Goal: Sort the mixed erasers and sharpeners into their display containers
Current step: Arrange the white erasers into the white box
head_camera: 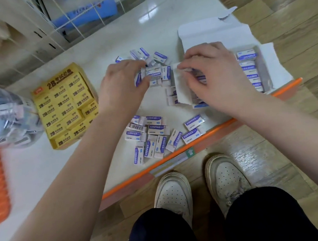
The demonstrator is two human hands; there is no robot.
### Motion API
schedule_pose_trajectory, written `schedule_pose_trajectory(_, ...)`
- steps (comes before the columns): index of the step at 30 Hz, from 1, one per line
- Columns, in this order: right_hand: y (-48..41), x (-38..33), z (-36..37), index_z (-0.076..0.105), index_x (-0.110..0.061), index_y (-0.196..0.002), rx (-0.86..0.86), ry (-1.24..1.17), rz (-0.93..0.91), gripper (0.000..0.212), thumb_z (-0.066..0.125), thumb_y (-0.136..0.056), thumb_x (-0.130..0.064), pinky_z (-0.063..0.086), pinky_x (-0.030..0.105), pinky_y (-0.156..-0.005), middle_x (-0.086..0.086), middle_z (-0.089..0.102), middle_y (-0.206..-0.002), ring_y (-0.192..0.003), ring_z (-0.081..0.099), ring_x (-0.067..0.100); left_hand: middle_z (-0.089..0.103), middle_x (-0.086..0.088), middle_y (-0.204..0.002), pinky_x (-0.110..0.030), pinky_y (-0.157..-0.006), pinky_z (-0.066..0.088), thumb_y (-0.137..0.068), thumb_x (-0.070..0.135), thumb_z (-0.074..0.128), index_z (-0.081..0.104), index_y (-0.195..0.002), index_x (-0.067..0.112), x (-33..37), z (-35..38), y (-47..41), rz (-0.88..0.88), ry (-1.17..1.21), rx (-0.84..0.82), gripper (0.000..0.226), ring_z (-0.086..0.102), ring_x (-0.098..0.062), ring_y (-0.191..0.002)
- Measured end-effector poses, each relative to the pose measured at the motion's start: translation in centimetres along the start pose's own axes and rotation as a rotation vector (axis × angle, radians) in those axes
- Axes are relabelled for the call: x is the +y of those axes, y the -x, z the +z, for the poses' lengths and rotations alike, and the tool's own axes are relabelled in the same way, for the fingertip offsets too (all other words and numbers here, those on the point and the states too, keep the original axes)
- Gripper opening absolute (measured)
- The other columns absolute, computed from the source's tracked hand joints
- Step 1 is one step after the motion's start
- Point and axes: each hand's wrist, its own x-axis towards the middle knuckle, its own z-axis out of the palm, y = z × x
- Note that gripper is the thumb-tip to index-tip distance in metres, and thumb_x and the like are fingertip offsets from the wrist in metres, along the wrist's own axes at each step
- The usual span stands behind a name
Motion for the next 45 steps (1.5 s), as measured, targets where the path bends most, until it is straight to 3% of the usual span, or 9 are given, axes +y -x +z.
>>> schedule_pose_trajectory(9, 0.2, -1.1, 1.7, 0.072, -0.011, -0.097, -0.036, -0.064, -0.034, 0.035, 0.045, -0.083, -0.028, 0.048, 0.051, -0.081, 0.004, 0.066, -0.105, -0.099, 0.055, 0.035, 0.06, 0.001, -0.115, -0.029, -0.092, 0.037, -0.085, 0.027, 0.067, 0.06, -0.117, 0.02, -0.7, 0.8, -0.4, 0.044, 0.049, -0.058, 0.034, 0.052, -0.019, -0.109)
schedule_pose_trajectory(17, 0.3, -1.6, 2.0, 0.071, -0.013, -0.098, -0.065, -0.018, -0.046, 0.039, 0.042, -0.082, -0.032, 0.048, 0.048, -0.083, 0.002, 0.067, -0.105, -0.1, 0.054, 0.034, 0.059, 0.007, -0.112, -0.037, -0.105, 0.03, -0.082, 0.033, 0.066, 0.06, -0.117, 0.026, -0.8, 0.3, 1.0, 0.082, 0.011, -0.139, 0.036, 0.045, -0.02, -0.116)
schedule_pose_trajectory(21, 0.3, -2.3, 2.6, 0.072, -0.015, -0.096, -0.095, 0.076, -0.12, 0.032, 0.051, -0.08, -0.034, 0.045, 0.046, -0.081, -0.001, 0.07, -0.095, -0.094, 0.056, 0.034, 0.061, 0.01, -0.109, -0.03, -0.105, 0.021, -0.08, 0.037, 0.068, 0.06, -0.113, 0.031, -0.8, 0.0, 2.1, 0.108, -0.014, -0.16, 0.035, 0.044, -0.016, -0.116)
schedule_pose_trajectory(25, 0.8, -2.5, 3.0, 0.075, -0.022, -0.091, -0.094, 0.142, -0.159, 0.027, 0.056, -0.079, -0.037, 0.041, 0.044, -0.081, -0.006, 0.069, -0.092, -0.092, 0.055, 0.031, 0.063, 0.018, -0.105, -0.034, -0.106, 0.025, -0.078, 0.05, 0.066, 0.062, -0.113, 0.032, -1.5, -0.9, 1.9, 0.144, 0.036, -0.215, 0.04, 0.052, -0.008, -0.105)
schedule_pose_trajectory(28, 1.2, -2.2, 2.6, 0.075, -0.023, -0.088, -0.093, 0.144, -0.167, 0.023, 0.061, -0.075, -0.037, 0.041, 0.042, -0.081, -0.003, 0.066, -0.095, -0.093, 0.055, 0.032, 0.066, 0.015, -0.105, -0.037, -0.106, 0.03, -0.087, 0.035, 0.06, 0.063, -0.117, 0.028, -1.8, -1.2, 1.2, 0.13, 0.106, -0.186, 0.03, 0.053, -0.005, -0.094)
schedule_pose_trajectory(30, 1.5, -2.2, 2.4, 0.074, -0.022, -0.088, -0.103, 0.161, -0.188, 0.023, 0.063, -0.073, -0.036, 0.04, 0.042, -0.082, -0.001, 0.065, -0.095, -0.093, 0.055, 0.032, 0.067, 0.013, -0.107, -0.038, -0.106, 0.032, -0.088, 0.028, 0.058, 0.063, -0.118, 0.027, -1.7, -0.9, 1.0, 0.138, 0.102, -0.174, 0.03, 0.054, -0.006, -0.097)
schedule_pose_trajectory(35, 1.9, -2.3, 2.8, 0.073, -0.019, -0.094, -0.121, 0.22, -0.214, 0.027, 0.063, -0.073, -0.033, 0.041, 0.046, -0.086, -0.003, 0.067, -0.089, -0.093, 0.055, 0.031, 0.066, 0.014, -0.111, -0.039, -0.105, 0.031, -0.088, 0.041, 0.059, 0.063, -0.117, 0.031, -1.7, -0.3, 0.7, 0.159, 0.01, -0.194, 0.031, 0.053, -0.013, -0.106)
schedule_pose_trajectory(40, 2.2, -2.0, 1.8, 0.07, -0.017, -0.093, -0.081, 0.084, -0.156, 0.023, 0.062, -0.077, -0.031, 0.031, 0.036, -0.089, -0.003, 0.067, -0.092, -0.096, 0.048, 0.021, 0.066, 0.012, -0.108, -0.04, -0.103, 0.033, -0.087, 0.043, 0.06, 0.065, -0.115, 0.031, -1.7, 0.0, 0.3, 0.176, -0.028, -0.189, 0.031, 0.053, -0.015, -0.105)
schedule_pose_trajectory(45, 2.6, -0.5, -0.9, 0.069, -0.013, -0.1, 0.02, -0.053, 0.06, 0.023, 0.062, -0.08, -0.023, 0.034, 0.028, -0.085, 0.003, 0.066, -0.098, -0.096, 0.045, 0.018, 0.066, 0.009, -0.11, -0.037, -0.1, 0.034, -0.091, 0.044, 0.053, 0.065, -0.113, 0.029, -0.6, 0.6, 0.2, 0.186, -0.073, -0.206, 0.029, 0.052, -0.019, -0.106)
